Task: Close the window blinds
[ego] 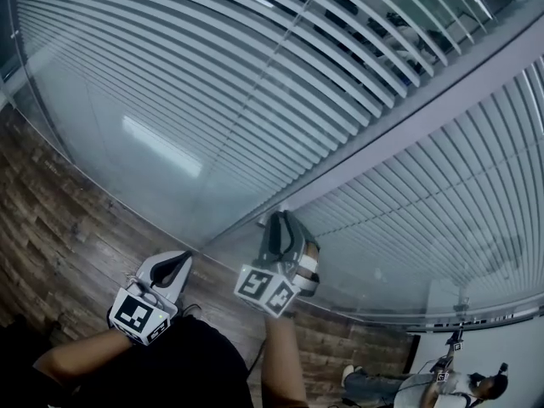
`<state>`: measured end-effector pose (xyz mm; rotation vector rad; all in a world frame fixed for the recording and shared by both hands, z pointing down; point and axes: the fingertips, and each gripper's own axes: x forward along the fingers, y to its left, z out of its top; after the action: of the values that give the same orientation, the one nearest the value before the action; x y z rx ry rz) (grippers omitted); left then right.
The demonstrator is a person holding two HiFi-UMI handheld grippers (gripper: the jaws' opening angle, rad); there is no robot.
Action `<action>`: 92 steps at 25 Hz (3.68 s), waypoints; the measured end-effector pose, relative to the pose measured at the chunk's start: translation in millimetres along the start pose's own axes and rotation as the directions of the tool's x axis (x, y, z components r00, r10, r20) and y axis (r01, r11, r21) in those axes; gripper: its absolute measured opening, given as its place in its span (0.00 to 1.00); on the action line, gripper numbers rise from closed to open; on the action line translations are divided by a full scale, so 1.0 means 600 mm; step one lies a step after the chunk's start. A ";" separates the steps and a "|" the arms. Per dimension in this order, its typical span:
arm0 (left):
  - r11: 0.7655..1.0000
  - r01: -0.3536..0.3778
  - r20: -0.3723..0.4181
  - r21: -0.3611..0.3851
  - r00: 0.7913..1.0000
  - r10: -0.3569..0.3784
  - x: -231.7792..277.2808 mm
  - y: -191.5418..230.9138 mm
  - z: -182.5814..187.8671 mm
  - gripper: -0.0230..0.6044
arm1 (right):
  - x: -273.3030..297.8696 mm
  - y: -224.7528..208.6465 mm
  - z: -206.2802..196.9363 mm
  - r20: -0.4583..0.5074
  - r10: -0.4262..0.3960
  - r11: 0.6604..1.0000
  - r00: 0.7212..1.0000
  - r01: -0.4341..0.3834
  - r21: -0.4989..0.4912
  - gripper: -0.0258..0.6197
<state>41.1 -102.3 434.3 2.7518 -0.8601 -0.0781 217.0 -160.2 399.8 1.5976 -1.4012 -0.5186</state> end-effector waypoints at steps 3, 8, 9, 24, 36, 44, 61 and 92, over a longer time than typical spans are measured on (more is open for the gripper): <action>1.000 0.022 0.001 0.006 1.000 -0.022 0.004 -0.013 0.000 0.04 | 0.001 0.004 0.004 -0.035 0.032 0.984 0.999 -0.038 -0.175 0.19; 0.999 0.046 0.002 0.004 0.999 -0.046 -0.002 -0.036 -0.003 0.04 | -0.013 0.002 0.000 0.020 0.026 0.997 0.999 -0.028 0.074 0.21; 0.999 0.045 0.000 0.000 0.999 -0.045 -0.006 -0.038 -0.003 0.04 | -0.019 -0.002 -0.005 0.057 0.038 0.964 0.998 -0.052 0.260 0.23; 0.999 0.018 -0.008 -0.030 1.000 -0.018 -0.033 -0.026 -0.006 0.04 | 0.001 -0.020 -0.019 0.132 -0.076 0.439 0.988 -0.085 0.894 0.26; 0.999 0.038 -0.014 -0.028 0.999 -0.038 -0.024 -0.031 -0.009 0.04 | 0.010 -0.003 -0.019 0.059 0.085 0.965 0.995 -0.096 0.244 0.25; 0.997 0.082 -0.024 -0.006 0.996 -0.082 -0.005 -0.049 -0.016 0.04 | 0.022 0.004 -0.012 -0.003 0.081 0.993 0.997 -0.081 -0.090 0.25; 0.995 0.094 -0.010 -0.034 0.996 -0.094 -0.081 -0.073 -0.011 0.04 | -0.058 -0.005 -0.012 0.210 -0.032 0.172 0.977 -0.202 0.964 0.26; 0.994 0.086 -0.067 -0.064 0.994 -0.091 -0.023 -0.047 -0.030 0.04 | -0.001 -0.036 -0.022 0.152 -0.078 0.376 0.985 -0.112 0.920 0.25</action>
<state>47.7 -68.1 443.8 2.7176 -0.7060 -0.0247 239.3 -156.4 388.3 2.4599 -2.0269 0.2998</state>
